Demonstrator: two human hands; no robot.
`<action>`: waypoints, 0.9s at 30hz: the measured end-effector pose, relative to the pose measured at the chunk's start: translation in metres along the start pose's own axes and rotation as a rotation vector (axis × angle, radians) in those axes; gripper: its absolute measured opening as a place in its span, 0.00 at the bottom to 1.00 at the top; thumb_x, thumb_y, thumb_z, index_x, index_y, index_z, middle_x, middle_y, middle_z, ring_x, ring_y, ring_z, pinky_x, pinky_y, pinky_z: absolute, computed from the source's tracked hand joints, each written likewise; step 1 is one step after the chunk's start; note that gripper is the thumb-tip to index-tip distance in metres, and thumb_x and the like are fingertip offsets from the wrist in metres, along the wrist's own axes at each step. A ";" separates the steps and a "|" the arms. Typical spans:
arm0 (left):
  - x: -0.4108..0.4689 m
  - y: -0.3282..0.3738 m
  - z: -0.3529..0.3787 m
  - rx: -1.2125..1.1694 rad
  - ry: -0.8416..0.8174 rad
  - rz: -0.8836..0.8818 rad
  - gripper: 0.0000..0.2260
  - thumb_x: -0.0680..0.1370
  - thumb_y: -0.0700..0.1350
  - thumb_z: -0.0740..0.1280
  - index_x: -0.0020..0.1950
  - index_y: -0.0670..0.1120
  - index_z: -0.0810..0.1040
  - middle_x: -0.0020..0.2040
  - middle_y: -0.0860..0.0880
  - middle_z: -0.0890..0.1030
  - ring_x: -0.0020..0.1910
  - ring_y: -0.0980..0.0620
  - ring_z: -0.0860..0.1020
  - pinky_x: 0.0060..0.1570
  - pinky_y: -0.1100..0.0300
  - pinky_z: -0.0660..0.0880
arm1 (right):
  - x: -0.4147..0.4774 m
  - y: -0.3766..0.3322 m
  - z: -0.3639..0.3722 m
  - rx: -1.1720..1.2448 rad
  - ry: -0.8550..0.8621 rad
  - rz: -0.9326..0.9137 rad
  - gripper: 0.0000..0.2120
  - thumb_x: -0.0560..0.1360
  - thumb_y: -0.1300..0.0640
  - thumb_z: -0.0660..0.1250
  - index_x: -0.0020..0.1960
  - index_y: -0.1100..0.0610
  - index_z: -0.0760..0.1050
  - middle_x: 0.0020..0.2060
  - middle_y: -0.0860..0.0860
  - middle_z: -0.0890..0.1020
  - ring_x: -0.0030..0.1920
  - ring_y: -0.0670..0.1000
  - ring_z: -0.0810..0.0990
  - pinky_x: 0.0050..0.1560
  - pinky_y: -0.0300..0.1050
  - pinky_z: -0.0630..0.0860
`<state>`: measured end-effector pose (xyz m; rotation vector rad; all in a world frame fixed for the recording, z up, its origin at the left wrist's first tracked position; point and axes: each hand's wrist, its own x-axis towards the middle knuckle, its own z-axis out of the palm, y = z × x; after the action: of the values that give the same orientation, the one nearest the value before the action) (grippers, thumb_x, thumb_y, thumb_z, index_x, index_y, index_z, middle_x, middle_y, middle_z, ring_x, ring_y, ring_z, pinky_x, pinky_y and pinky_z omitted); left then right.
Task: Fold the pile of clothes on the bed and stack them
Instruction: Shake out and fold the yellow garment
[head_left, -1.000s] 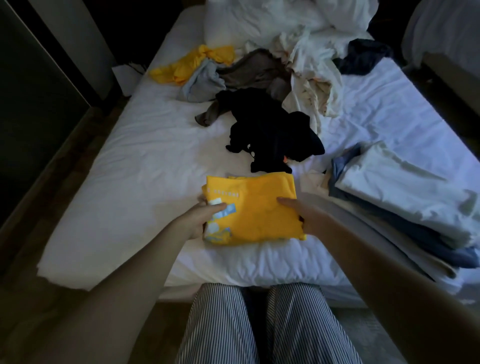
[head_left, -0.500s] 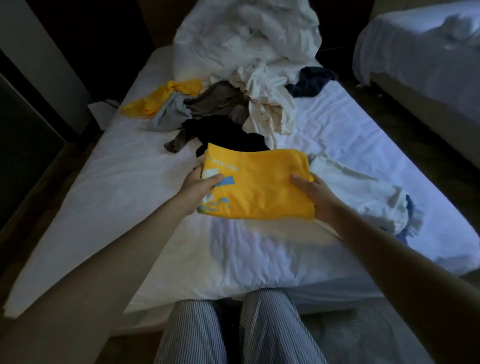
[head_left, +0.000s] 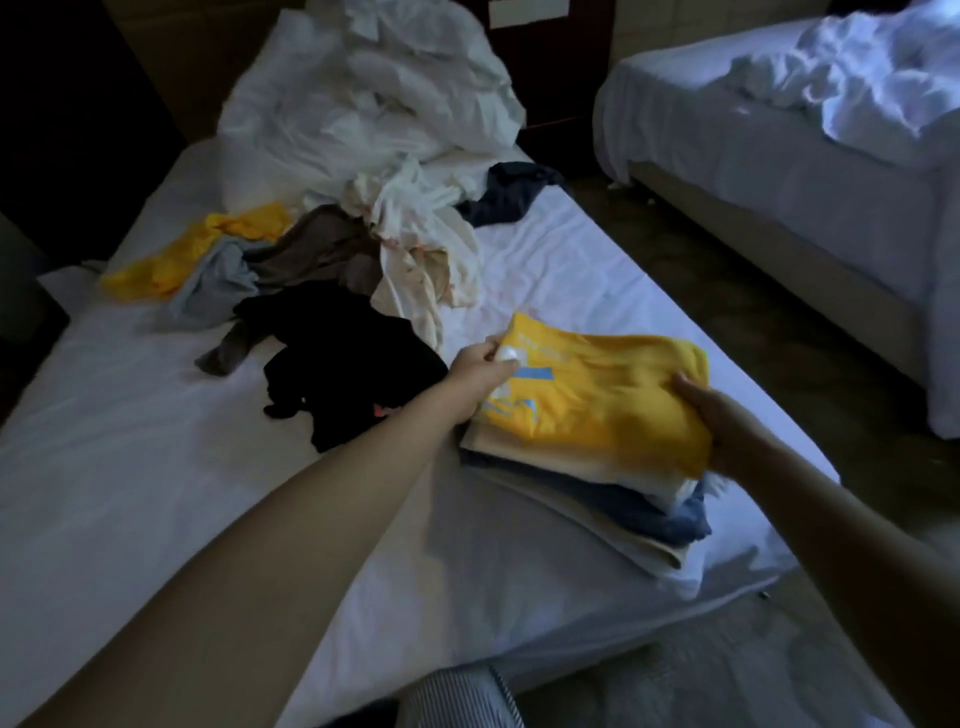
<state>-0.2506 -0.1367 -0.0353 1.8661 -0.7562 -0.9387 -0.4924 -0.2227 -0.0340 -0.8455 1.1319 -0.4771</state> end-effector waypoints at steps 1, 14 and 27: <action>0.004 -0.009 0.012 0.143 -0.008 -0.029 0.19 0.75 0.46 0.68 0.62 0.39 0.75 0.56 0.39 0.78 0.59 0.40 0.77 0.57 0.50 0.73 | 0.001 0.010 -0.006 -0.018 0.041 0.032 0.22 0.78 0.50 0.62 0.66 0.61 0.67 0.51 0.61 0.80 0.42 0.56 0.79 0.32 0.49 0.79; 0.003 -0.023 0.031 0.826 0.263 0.183 0.22 0.77 0.45 0.63 0.69 0.44 0.64 0.66 0.41 0.69 0.63 0.38 0.70 0.58 0.48 0.68 | 0.003 0.008 0.013 -0.874 0.522 -0.209 0.28 0.75 0.55 0.64 0.70 0.64 0.59 0.66 0.64 0.68 0.65 0.64 0.67 0.64 0.56 0.65; 0.014 -0.061 0.052 1.073 -0.168 0.238 0.27 0.79 0.65 0.46 0.76 0.62 0.43 0.78 0.54 0.38 0.76 0.51 0.35 0.72 0.45 0.39 | 0.030 0.073 0.046 -1.515 0.255 -0.429 0.27 0.79 0.37 0.43 0.76 0.41 0.44 0.77 0.46 0.45 0.76 0.56 0.38 0.70 0.66 0.35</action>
<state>-0.2791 -0.1454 -0.1109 2.4966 -1.7840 -0.5491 -0.4439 -0.1840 -0.1009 -2.4187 1.4856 0.0372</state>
